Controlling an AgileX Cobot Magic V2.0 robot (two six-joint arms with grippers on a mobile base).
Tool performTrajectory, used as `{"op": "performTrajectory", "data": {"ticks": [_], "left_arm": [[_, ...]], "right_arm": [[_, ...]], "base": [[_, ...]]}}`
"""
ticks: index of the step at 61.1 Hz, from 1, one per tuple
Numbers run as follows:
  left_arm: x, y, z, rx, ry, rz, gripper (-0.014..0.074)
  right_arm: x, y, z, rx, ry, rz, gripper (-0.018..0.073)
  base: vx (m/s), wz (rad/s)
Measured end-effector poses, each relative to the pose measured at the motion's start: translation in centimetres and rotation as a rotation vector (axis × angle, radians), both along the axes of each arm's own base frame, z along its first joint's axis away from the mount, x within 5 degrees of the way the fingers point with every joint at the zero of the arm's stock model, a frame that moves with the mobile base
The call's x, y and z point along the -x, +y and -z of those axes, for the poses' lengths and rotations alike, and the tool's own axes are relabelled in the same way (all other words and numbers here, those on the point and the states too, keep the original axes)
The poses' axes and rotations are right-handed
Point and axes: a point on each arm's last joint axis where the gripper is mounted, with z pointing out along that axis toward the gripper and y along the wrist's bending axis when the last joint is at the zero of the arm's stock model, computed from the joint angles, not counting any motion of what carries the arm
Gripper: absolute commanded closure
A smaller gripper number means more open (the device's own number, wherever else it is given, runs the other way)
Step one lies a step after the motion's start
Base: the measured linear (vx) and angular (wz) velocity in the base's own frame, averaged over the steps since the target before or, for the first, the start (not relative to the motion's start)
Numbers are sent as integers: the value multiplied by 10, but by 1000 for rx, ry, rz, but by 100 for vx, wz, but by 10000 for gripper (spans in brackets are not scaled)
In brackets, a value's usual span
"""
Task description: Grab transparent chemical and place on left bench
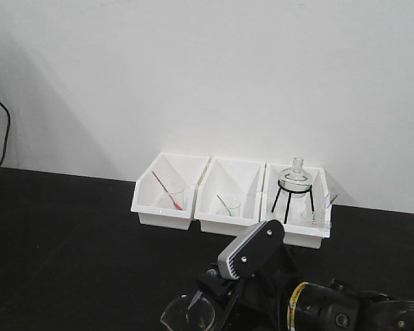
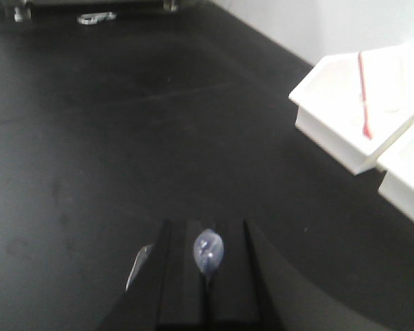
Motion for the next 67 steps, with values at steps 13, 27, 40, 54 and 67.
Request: {"op": "performTrajectory", "data": {"ticks": [13, 27, 40, 54, 67], "left_arm": [[0, 0, 0, 0, 0, 0, 600], [0, 0, 0, 0, 0, 0, 600], [0, 0, 0, 0, 0, 0, 600], [0, 0, 0, 0, 0, 0, 600], [0, 0, 0, 0, 0, 0, 600]], "right_arm": [[-7, 4, 24, 15, 89, 19, 473], [-8, 3, 27, 9, 124, 46, 203], [-8, 2, 26, -17, 147, 66, 84], [11, -26, -27, -3, 88, 218, 102], [83, -82, -86, -102, -52, 333, 102]], "base": [[0, 0], [0, 0], [0, 0], [0, 0], [0, 0]]}}
